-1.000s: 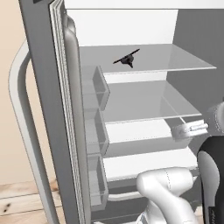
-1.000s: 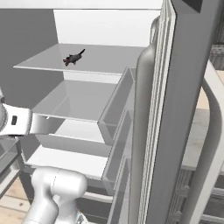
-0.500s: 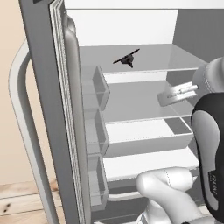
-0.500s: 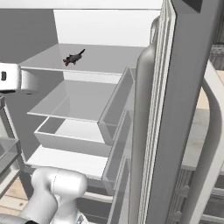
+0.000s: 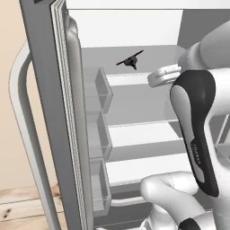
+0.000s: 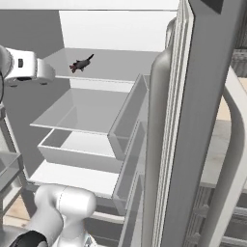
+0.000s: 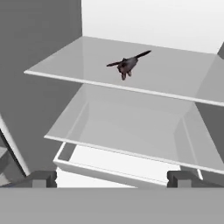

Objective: Gather the carrot and potato from the fridge and place them on a tray on the dining counter. Then gather the fish and chicken drumstick from the fridge and place them on the other tray.

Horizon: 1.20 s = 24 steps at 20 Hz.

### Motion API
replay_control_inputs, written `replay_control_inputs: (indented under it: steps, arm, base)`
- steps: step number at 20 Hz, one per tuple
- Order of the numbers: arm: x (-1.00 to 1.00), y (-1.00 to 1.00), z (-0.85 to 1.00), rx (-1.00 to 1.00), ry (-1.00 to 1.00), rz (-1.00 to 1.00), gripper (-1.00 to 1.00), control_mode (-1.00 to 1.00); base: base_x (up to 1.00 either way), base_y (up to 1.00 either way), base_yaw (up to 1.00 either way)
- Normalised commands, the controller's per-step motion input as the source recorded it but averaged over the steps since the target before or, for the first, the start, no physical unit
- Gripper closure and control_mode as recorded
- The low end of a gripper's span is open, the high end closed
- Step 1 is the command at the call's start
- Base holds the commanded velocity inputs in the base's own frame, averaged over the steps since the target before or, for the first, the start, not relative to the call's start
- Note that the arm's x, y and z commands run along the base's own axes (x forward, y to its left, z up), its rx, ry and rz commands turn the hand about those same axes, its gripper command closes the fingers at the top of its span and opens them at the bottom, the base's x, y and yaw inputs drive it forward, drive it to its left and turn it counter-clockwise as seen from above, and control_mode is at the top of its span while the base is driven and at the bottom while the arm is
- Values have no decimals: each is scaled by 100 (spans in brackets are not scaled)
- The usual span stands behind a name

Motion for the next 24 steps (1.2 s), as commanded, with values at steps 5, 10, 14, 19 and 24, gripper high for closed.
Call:
replay_control_inputs:
  steps: [5,10,14,19,24]
  arm:
    - [81,5,4,1,0,-1,-100,-100]
    - [79,16,0,0,1,-6,-100,-100]
    - [78,5,0,0,1,-7,-100,-100]
    - [67,-10,-1,0,5,-3,-100,-100]
    - [61,0,-9,0,5,-3,-100,-100]
  base:
    - [0,0,0]
    - [0,0,0]
    - [0,0,0]
    - [0,0,0]
    - [0,0,0]
